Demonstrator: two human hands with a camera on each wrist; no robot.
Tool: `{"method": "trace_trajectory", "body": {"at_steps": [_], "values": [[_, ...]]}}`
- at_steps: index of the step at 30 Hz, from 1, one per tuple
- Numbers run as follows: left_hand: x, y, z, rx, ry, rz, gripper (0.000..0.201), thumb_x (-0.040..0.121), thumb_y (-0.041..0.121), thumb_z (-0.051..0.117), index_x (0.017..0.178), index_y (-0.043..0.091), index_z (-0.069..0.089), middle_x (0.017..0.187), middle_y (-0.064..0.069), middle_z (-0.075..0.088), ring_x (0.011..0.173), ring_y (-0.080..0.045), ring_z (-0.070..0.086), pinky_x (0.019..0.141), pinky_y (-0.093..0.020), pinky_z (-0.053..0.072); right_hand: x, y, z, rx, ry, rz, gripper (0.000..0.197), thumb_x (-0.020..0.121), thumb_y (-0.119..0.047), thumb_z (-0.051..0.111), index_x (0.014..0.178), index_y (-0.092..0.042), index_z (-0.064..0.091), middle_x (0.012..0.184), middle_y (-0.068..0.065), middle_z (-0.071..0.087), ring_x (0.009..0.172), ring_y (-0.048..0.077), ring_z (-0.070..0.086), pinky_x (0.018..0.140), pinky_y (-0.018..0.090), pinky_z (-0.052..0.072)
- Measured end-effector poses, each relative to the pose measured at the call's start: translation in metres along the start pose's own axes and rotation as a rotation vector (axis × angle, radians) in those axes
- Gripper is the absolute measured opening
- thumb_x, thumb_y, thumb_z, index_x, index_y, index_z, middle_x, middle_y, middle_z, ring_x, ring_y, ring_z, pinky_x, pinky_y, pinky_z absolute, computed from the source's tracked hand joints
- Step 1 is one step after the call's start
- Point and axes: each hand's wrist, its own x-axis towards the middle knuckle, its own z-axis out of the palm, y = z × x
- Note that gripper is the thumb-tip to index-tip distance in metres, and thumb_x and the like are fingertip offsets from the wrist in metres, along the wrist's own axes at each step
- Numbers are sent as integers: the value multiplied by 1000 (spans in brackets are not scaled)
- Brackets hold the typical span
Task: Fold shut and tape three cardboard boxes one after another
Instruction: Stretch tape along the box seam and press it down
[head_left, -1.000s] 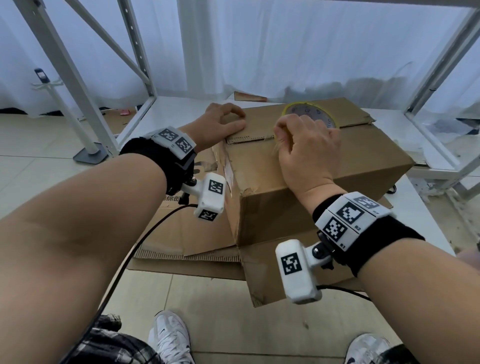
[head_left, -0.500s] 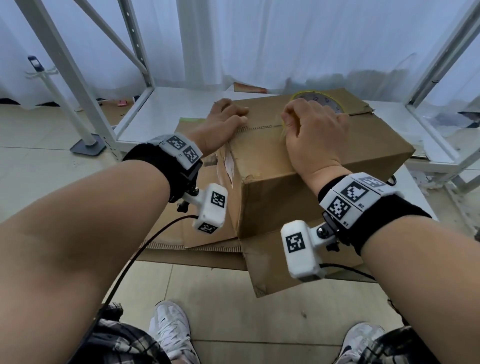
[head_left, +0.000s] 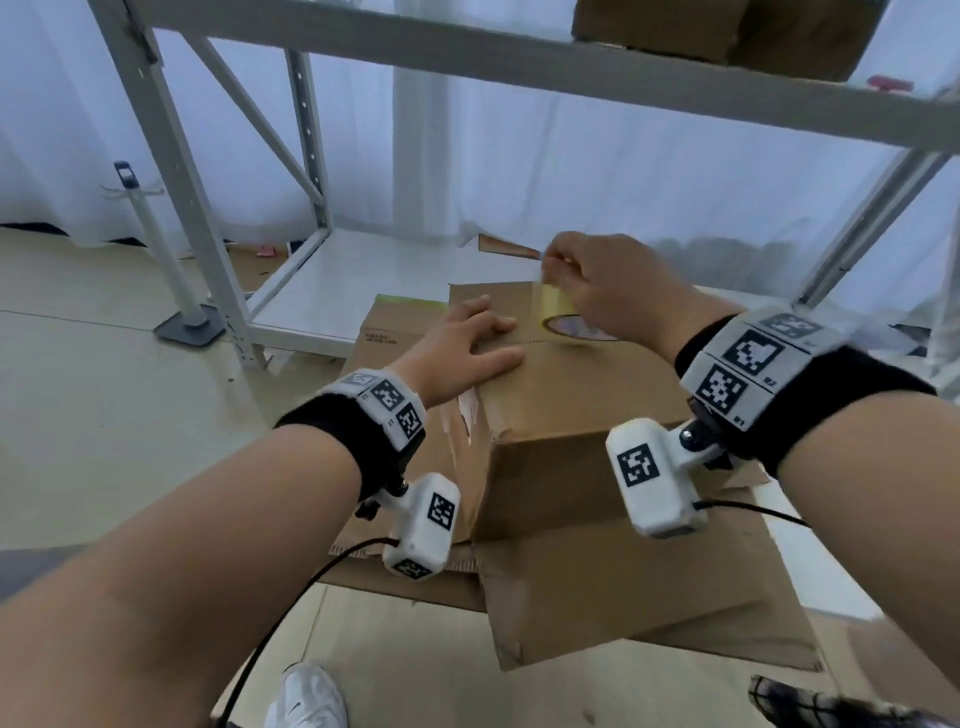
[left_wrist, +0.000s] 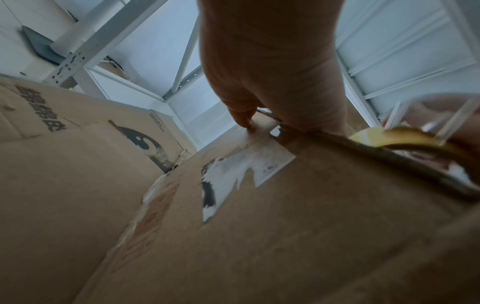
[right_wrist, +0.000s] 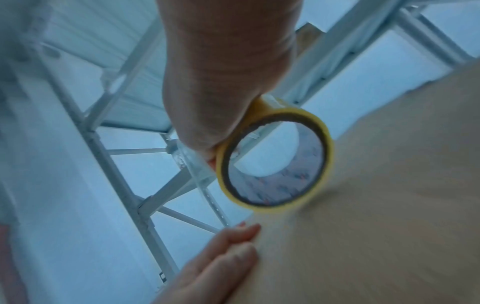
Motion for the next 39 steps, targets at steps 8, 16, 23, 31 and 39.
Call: {"method": "trace_trajectory", "body": {"at_steps": [8, 16, 23, 31, 39], "values": [[0, -7, 3, -45, -12, -1, 51, 86, 54, 60, 131, 33, 51, 154, 14, 20, 138, -14, 28, 114, -40, 27, 42, -31, -5, -323, -339, -111, 26, 100, -32, 38, 105, -24, 62, 99, -7, 58, 89, 14, 50, 75, 32, 36], [-3, -12, 4, -188, 14, 17, 51, 85, 50, 64, 131, 35, 51, 140, 15, 35, 129, -10, 37, 112, -38, 32, 60, -40, 5, -120, -339, -160, 17, 98, -27, 42, 89, -28, 57, 75, -17, 49, 82, 8, 44, 75, 30, 32], [-12, -17, -8, -200, 91, 33, 45, 81, 45, 70, 117, 22, 56, 112, 8, 61, 101, -8, 56, 92, -26, 43, 65, -42, 9, -204, -386, -156, 19, 100, -32, 41, 97, -27, 58, 77, -18, 49, 88, 12, 47, 75, 30, 33], [-23, -10, -31, -569, 125, -136, 57, 89, 52, 55, 128, 14, 41, 120, 2, 59, 105, -10, 60, 71, -19, 52, 71, -64, 16, -355, -432, -178, 21, 94, -40, 48, 96, -26, 63, 88, -7, 65, 87, 16, 59, 61, 28, 37], [-35, -5, -55, -918, 13, -365, 51, 85, 54, 59, 102, 5, 59, 95, -15, 66, 78, -20, 69, 65, -26, 59, 77, -87, 28, -537, -483, -189, 46, 78, -65, 61, 74, -19, 61, 73, -4, 64, 71, 17, 61, 62, 28, 43]]}}
